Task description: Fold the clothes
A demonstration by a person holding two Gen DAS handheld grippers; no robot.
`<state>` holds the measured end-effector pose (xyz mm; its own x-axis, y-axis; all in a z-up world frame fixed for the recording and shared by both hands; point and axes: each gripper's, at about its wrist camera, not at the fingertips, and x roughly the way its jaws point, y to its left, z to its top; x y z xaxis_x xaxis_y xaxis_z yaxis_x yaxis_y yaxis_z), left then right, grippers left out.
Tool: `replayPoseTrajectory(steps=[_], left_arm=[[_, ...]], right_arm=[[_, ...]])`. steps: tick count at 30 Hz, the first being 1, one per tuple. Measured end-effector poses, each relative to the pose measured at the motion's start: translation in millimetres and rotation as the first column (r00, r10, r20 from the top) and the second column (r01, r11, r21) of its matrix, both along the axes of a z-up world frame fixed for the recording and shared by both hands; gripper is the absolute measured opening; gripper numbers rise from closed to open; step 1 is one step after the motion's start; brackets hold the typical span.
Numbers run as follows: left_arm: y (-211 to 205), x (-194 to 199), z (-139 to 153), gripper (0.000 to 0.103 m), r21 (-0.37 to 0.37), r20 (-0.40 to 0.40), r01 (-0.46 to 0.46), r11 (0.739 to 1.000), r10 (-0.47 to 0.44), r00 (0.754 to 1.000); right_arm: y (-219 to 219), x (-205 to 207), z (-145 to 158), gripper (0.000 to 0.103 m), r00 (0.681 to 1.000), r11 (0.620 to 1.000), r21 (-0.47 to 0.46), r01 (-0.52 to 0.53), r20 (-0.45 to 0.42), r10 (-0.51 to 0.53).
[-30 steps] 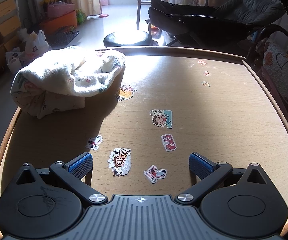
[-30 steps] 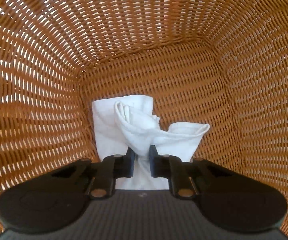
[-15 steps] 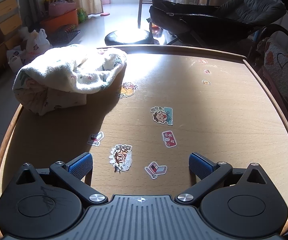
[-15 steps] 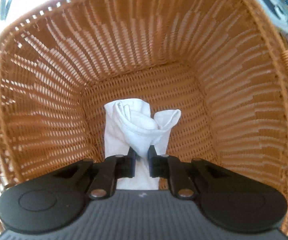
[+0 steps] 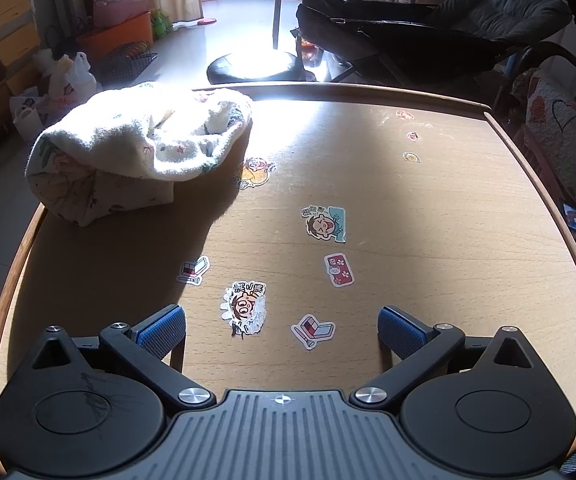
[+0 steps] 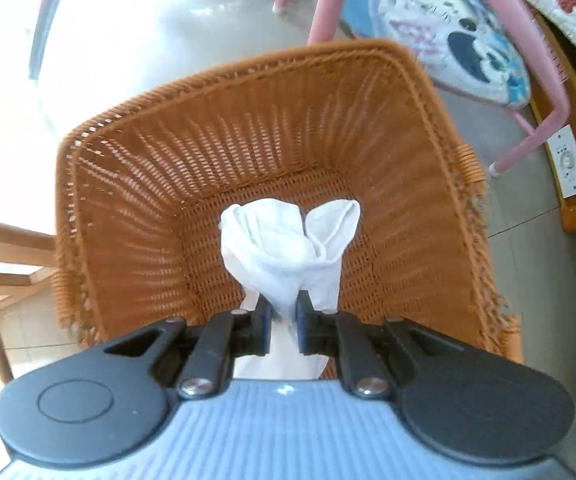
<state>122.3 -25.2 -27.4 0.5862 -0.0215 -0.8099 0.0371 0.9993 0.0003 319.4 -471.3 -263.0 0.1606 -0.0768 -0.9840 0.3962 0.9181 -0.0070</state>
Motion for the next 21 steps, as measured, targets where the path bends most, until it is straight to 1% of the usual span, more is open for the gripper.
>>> replayPoseTrajectory(steps=[2, 5, 13, 21], left_arm=[[1.0, -1.7, 0.8, 0.103, -0.002, -0.014, -0.005, 1.000, 0.005, 1.000], [2.5, -6.9, 4.5, 0.103, -0.009, -0.012, -0.008, 1.000, 0.008, 1.000], [3.3, -28.5, 30.8, 0.103, -0.015, 0.042, 0.012, 1.000, -0.011, 0.999], [4.9, -49.5, 52.3, 0.103, -0.034, 0.058, 0.015, 0.999, -0.013, 0.998]], right_arm=[[0.6, -7.7, 13.8, 0.012, 1.000, 1.000, 0.001, -0.002, 0.015, 0.002], [3.1, -17.9, 30.8, 0.012, 1.000, 1.000, -0.010, -0.005, 0.029, 0.005], [4.2, -47.7, 71.4, 0.012, 0.997, 1.000, -0.010, 0.024, 0.077, -0.023], [8.4, -82.8, 112.0, 0.012, 0.990, 0.999, 0.005, 0.044, 0.133, -0.044]])
